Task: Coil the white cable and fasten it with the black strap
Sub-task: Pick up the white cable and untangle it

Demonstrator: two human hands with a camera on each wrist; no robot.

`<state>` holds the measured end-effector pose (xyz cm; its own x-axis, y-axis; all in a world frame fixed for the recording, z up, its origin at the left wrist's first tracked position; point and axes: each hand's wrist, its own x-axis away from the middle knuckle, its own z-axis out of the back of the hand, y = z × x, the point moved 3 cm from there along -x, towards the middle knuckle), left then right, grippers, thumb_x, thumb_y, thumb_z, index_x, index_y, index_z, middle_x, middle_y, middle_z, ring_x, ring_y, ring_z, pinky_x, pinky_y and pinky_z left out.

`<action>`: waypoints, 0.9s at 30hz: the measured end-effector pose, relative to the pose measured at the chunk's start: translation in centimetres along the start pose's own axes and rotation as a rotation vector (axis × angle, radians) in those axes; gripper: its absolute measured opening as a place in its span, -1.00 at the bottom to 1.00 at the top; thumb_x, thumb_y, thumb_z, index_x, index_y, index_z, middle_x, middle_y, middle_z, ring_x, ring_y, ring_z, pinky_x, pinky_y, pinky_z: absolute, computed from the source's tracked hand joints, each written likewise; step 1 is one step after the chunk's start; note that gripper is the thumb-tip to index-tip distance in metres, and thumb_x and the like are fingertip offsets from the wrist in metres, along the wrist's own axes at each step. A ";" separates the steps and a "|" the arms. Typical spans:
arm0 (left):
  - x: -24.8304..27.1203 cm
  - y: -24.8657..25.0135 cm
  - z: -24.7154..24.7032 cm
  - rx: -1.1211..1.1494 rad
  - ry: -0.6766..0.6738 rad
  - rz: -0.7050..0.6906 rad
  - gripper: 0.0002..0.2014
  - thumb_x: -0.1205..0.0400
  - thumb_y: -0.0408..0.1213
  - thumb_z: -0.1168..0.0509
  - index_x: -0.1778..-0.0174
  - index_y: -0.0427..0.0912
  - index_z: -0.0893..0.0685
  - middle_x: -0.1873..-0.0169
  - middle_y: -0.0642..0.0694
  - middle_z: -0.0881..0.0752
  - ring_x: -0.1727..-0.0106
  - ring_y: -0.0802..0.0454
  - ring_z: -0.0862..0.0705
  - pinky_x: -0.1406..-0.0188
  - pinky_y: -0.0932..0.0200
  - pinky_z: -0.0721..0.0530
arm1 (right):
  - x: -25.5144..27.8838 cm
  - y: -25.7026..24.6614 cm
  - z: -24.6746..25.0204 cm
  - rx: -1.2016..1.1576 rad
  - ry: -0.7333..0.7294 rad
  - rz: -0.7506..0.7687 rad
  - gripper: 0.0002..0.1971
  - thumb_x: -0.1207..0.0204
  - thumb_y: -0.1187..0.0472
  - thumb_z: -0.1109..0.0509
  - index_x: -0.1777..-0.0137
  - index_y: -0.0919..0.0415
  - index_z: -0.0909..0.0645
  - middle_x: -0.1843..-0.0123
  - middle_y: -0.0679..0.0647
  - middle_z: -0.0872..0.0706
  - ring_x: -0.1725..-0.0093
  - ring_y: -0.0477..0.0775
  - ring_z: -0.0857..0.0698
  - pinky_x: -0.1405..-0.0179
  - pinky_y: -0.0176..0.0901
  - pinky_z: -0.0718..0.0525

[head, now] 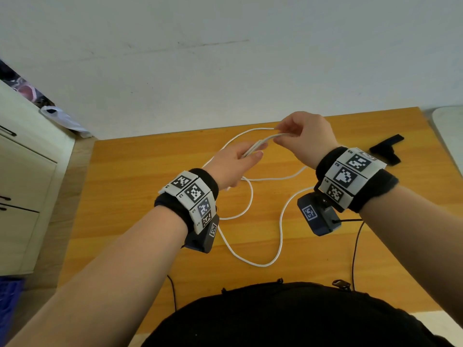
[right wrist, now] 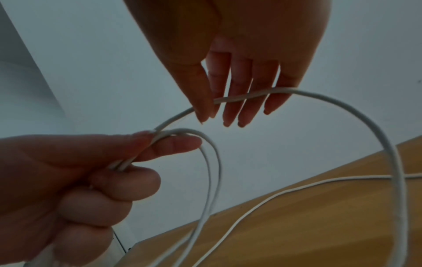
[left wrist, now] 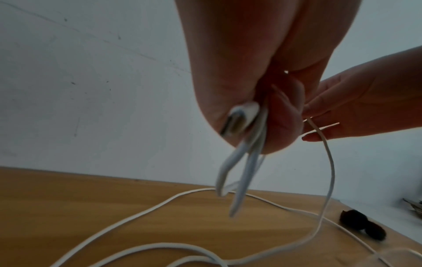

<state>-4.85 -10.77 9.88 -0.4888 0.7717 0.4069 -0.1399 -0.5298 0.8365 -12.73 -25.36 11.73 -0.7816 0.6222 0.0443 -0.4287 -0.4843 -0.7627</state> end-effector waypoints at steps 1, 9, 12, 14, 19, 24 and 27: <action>0.0 -0.1 -0.1 0.079 -0.006 0.015 -0.70 -0.71 -0.08 -0.12 -0.34 0.13 -0.58 0.48 0.09 -0.38 0.58 0.17 -0.32 0.56 0.23 -0.36 | 0.0 0.0 -0.2 -0.003 -0.021 0.009 -0.80 -0.47 0.26 -0.42 -0.08 0.16 -0.69 -0.03 0.05 -0.76 -0.06 0.00 -0.70 -0.01 -0.28 -0.57; 0.0 -0.2 0.2 0.469 -0.039 0.104 -0.71 -0.73 -0.12 -0.10 0.22 -0.13 -0.61 0.60 0.06 -0.25 0.65 0.18 -0.15 0.60 0.27 -0.14 | 0.1 0.3 -1.2 -0.040 -0.212 0.008 -0.76 -0.61 0.21 -0.24 -0.15 0.16 -0.70 0.12 0.10 -0.70 0.26 -0.07 -0.58 0.33 -0.35 -0.45; 0.1 -0.1 0.3 0.630 -0.063 0.172 -0.66 -0.73 -0.08 -0.08 0.32 -0.15 -0.51 0.65 0.08 -0.25 0.70 0.20 -0.15 0.61 0.30 -0.12 | 0.1 0.9 -1.4 -0.071 -0.180 -0.035 -0.77 -0.61 0.12 -0.26 -0.04 0.19 -0.71 0.30 0.03 -0.63 0.35 -0.06 -0.52 0.37 -0.29 -0.44; 0.2 0.1 0.6 0.792 -0.085 0.185 -0.64 -0.72 -0.05 -0.07 0.36 -0.13 -0.48 0.67 0.09 -0.24 0.73 0.21 -0.16 0.65 0.32 -0.14 | 0.2 1.3 -1.4 -0.099 -0.153 -0.077 -0.76 -0.61 0.10 -0.27 0.06 0.22 -0.71 0.32 0.13 -0.67 0.37 0.10 -0.57 0.30 -0.13 -0.57; -0.1 0.9 1.9 1.183 -0.035 0.128 -0.61 -0.70 -0.03 -0.09 0.37 -0.13 -0.56 0.68 0.08 -0.26 0.75 0.21 -0.19 0.68 0.35 -0.17 | 0.4 3.0 -1.5 -0.245 -0.103 -0.225 -0.85 -0.62 0.19 -0.26 0.04 0.21 -0.64 0.21 0.03 -0.75 0.20 -0.06 -0.68 0.02 -0.08 -0.60; -0.3 1.8 2.7 1.427 0.029 0.047 -0.64 -0.70 -0.02 -0.10 0.23 -0.15 -0.66 0.64 0.08 -0.26 0.73 0.20 -0.17 0.65 0.34 -0.17 | 1.1 3.9 -2.8 -0.340 -0.196 -0.350 -0.85 -0.66 0.30 -0.18 -0.02 0.26 -0.59 0.00 0.26 -0.77 -0.06 0.13 -0.73 -0.22 0.02 -0.68; -0.5 1.9 3.0 1.503 0.053 0.019 -0.65 -0.70 -0.04 -0.10 0.17 -0.15 -0.69 0.63 0.08 -0.26 0.70 0.19 -0.15 0.61 0.36 -0.17 | 1.6 3.8 -3.8 -0.419 -0.227 -0.413 -0.84 -0.66 0.30 -0.18 -0.11 0.32 -0.56 -0.10 0.32 -0.76 -0.09 0.17 -0.74 -0.22 0.09 -0.70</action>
<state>-2.32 -11.14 12.38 -0.5148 0.7382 0.4360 0.8394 0.3308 0.4312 -13.93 -23.89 6.43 -0.6861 0.5377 0.4901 -0.5377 0.0790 -0.8394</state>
